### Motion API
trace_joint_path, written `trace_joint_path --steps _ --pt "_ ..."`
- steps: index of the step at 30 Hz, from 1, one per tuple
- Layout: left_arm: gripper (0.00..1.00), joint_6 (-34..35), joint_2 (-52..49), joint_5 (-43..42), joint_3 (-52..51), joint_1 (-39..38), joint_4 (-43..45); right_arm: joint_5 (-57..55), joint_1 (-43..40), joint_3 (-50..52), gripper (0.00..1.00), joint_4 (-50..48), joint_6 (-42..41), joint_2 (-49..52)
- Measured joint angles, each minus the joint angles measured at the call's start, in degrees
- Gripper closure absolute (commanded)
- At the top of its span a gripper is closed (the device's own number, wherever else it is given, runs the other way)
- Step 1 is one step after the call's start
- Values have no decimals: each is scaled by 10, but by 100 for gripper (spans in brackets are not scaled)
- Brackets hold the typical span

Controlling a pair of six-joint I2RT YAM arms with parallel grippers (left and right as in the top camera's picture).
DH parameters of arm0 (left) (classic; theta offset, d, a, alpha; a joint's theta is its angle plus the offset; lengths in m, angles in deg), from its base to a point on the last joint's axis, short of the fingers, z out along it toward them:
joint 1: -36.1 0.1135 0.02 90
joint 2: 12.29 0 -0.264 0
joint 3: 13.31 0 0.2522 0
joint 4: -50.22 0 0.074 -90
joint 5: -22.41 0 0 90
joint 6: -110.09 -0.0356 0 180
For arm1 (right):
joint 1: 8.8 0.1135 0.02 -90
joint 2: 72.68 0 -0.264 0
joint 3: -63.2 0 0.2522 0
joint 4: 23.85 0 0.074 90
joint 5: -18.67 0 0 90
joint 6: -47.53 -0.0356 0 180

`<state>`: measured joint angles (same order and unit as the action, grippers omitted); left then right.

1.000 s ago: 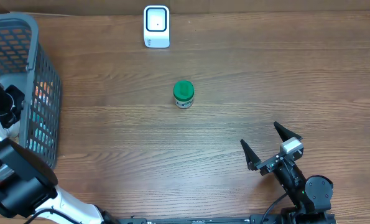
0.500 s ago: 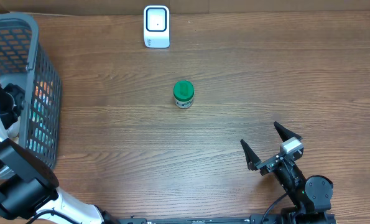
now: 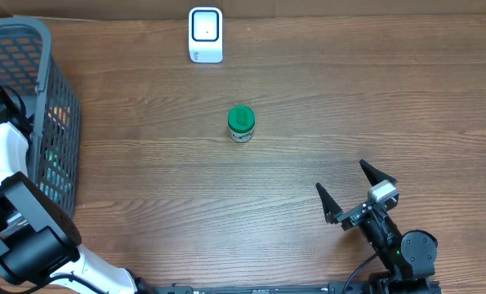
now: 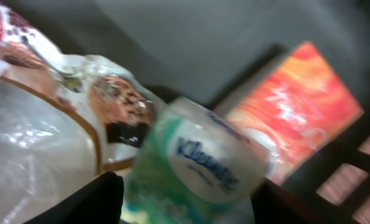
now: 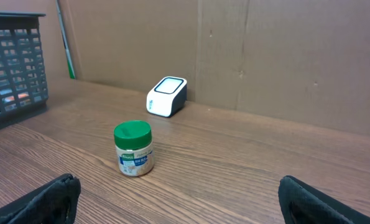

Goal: Scan the item barcode
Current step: 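Carry the Kleenex pack to the scanner area beside the jar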

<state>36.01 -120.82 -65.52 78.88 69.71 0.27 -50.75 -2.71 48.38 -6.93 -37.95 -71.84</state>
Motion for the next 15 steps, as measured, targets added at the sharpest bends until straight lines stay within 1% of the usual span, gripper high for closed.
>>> trace_joint_path --steps 4,7,13,15 --pt "34 0 0 21 -16 0 7 0 0 0 0 0 0 0" --pt "38 0 0 31 -23 0 13 0 0 0 0 0 0 0" --pt "39 0 0 38 -24 0 20 0 0 0 0 0 0 0" --pt "57 0 -4 38 -24 0 19 0 0 0 0 0 0 0"
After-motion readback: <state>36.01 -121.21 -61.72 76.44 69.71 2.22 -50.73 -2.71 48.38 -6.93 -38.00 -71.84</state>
